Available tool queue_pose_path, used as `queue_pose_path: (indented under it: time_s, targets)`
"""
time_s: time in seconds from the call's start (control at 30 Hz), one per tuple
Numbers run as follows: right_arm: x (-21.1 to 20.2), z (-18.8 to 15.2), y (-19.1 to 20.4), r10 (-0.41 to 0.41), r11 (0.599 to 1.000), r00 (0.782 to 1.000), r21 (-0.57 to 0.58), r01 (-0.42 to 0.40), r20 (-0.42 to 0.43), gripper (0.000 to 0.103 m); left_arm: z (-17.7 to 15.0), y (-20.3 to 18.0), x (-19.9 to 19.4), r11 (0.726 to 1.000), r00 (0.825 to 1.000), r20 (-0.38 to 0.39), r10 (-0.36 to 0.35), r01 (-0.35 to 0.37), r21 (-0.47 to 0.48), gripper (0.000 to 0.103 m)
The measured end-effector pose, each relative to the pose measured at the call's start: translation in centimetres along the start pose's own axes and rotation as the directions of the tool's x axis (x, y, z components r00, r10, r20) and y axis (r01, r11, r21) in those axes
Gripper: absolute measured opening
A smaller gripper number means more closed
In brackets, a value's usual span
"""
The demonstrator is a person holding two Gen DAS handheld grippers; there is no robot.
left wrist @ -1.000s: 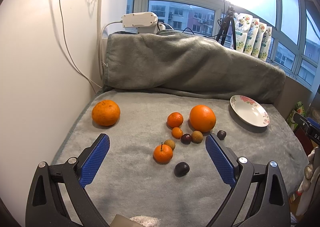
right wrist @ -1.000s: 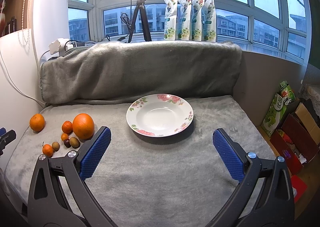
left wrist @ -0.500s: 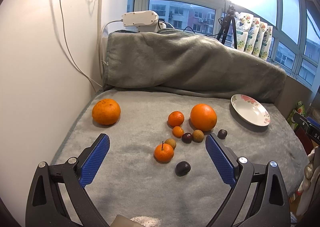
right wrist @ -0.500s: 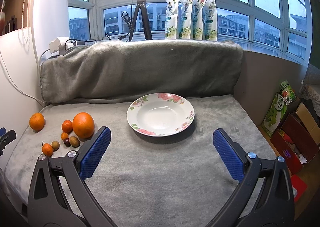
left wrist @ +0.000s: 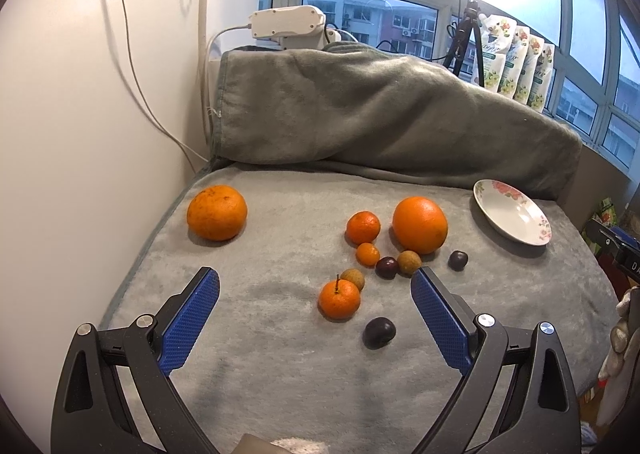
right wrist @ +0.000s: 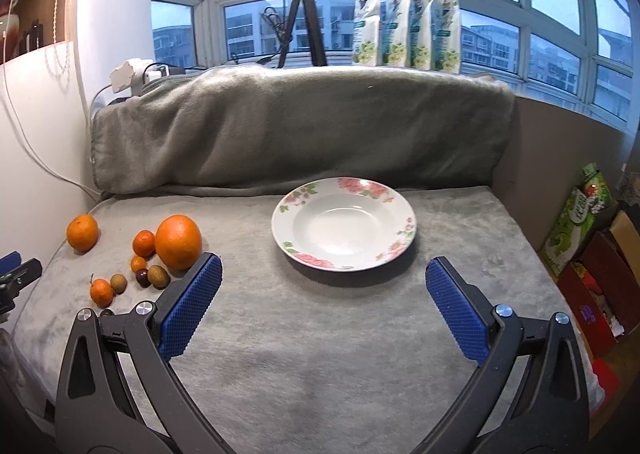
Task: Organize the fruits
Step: 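Move the open right gripper toward the large orange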
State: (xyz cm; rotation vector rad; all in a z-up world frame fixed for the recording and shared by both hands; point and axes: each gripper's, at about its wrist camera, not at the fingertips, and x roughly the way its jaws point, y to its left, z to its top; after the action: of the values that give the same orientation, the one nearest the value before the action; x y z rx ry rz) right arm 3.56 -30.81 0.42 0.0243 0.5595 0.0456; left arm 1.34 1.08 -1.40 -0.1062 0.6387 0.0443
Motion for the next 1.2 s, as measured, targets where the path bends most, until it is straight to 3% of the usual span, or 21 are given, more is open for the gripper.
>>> queue_pose_path:
  time_s: [0.37, 0.77, 1.07, 1.13, 1.2]
  targets:
    - [3.3, 1.3, 1.8, 0.13, 0.991, 0.989, -0.029, -0.132, -0.071, 0.103, 0.0, 0.6, 2.8, 0.999, 0.998, -0.059, -0.03, 0.03, -0.012, 0.097]
    - [7.1, 2.5, 4.5, 0.228, 0.967, 0.964, -0.084, -0.24, -0.137, 0.103, 1.0, -1.4, 5.9, 0.99, 0.984, -0.109, -0.142, 0.142, -0.001, 0.096]
    - [11.1, 3.5, 5.3, 0.36, 0.928, 0.899, -0.008, -0.373, -0.251, 0.103, 1.5, -2.7, 8.6, 0.965, 0.95, -0.175, -0.26, 0.254, -0.056, 0.078]
    - [12.2, 3.6, 5.6, 0.394, 0.914, 0.875, 0.017, -0.406, -0.282, 0.103, 1.6, -3.1, 9.2, 0.955, 0.936, -0.19, -0.295, 0.287, -0.069, 0.077]
    - [13.6, 3.6, 5.9, 0.442, 0.893, 0.837, 0.069, -0.445, -0.322, 0.103, 1.7, -3.5, 9.7, 0.945, 0.923, -0.202, -0.326, 0.315, -0.087, 0.076]
